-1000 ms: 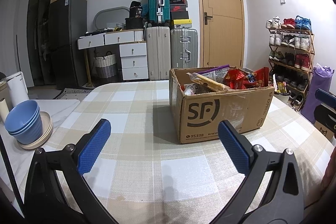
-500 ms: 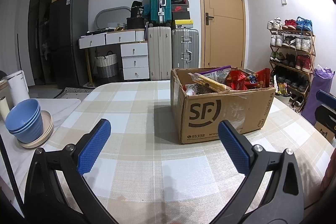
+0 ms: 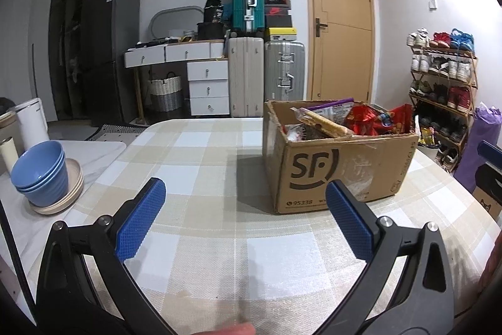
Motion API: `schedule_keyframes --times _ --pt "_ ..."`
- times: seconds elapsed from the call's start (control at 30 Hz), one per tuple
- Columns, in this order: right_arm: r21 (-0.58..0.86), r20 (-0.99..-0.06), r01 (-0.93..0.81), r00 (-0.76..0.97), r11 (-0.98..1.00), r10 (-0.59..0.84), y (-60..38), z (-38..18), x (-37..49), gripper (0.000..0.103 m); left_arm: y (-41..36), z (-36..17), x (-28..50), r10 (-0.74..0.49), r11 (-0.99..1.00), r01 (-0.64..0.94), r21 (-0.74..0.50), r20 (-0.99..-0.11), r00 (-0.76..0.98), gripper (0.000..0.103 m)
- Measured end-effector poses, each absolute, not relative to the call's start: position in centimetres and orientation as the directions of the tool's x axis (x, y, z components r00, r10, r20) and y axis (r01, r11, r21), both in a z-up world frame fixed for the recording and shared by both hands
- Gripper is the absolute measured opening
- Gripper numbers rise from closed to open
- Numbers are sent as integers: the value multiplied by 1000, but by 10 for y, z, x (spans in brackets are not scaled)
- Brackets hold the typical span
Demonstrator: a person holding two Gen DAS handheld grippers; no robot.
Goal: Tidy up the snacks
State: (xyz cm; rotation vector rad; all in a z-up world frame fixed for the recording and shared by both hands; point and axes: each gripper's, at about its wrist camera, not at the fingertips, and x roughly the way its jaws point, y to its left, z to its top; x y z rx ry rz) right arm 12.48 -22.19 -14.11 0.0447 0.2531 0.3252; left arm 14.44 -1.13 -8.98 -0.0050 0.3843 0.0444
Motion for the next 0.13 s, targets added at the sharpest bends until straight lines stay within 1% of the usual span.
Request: schedule_keyframes --times 0.13 --pt "84 -239 -311 916 947 322 -222 -141 125 102 -5 -90 145 57 997 -69 -20 -381 923 102"
